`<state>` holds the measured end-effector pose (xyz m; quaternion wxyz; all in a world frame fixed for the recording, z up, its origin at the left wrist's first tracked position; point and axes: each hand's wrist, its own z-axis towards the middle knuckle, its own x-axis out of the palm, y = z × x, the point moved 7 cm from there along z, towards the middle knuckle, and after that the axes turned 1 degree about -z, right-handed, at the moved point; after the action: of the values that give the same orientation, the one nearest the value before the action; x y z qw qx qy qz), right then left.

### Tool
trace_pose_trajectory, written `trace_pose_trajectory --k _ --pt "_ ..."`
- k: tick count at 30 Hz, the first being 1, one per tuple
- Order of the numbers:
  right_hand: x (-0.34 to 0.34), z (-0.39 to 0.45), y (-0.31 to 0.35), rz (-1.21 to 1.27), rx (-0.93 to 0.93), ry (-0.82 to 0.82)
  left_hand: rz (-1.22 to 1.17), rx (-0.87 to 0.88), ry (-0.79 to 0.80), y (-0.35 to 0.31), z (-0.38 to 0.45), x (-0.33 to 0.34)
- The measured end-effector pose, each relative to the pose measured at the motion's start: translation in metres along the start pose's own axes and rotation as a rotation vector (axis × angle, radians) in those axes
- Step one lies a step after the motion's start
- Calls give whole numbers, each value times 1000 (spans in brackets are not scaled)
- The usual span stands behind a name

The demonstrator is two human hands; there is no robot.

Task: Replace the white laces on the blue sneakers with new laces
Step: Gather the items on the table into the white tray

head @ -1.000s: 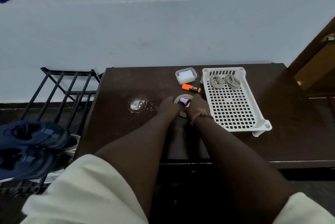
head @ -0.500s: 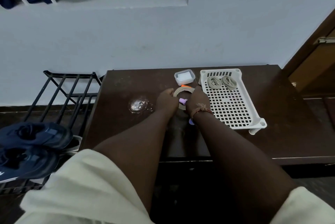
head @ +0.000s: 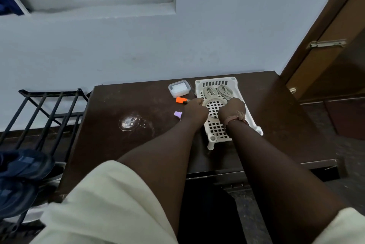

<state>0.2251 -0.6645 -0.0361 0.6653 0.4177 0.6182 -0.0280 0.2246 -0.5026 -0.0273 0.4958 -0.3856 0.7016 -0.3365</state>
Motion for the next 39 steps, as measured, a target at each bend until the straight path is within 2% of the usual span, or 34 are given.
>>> trace_pose_trajectory --k 7,14,19,21,24,28,32,36,39 --pt "16 17 -17 33 61 64 131 67 6 -1 15 17" --pt "23 20 -16 9 30 68 183 135 -25 0 16 18" --pt "13 6 -9 -55 10 24 193 186 -162 15 16 -2" --pt "5 -3 3 -92 -104 -44 232 184 -195 28 19 -19" --pt "6 -18 34 -57 -377 -70 234 96 -248 54 21 -49" --pt "30 -48 69 -73 -602 103 209 52 -211 81 21 -61" --pt "64 -77 90 -200 -747 331 288 154 -138 75 19 -61" --pt "92 -82 88 -236 -651 373 584 221 24 80 30 -49" --pt "98 -84 84 -195 -594 343 612 257 62 89 36 -50"
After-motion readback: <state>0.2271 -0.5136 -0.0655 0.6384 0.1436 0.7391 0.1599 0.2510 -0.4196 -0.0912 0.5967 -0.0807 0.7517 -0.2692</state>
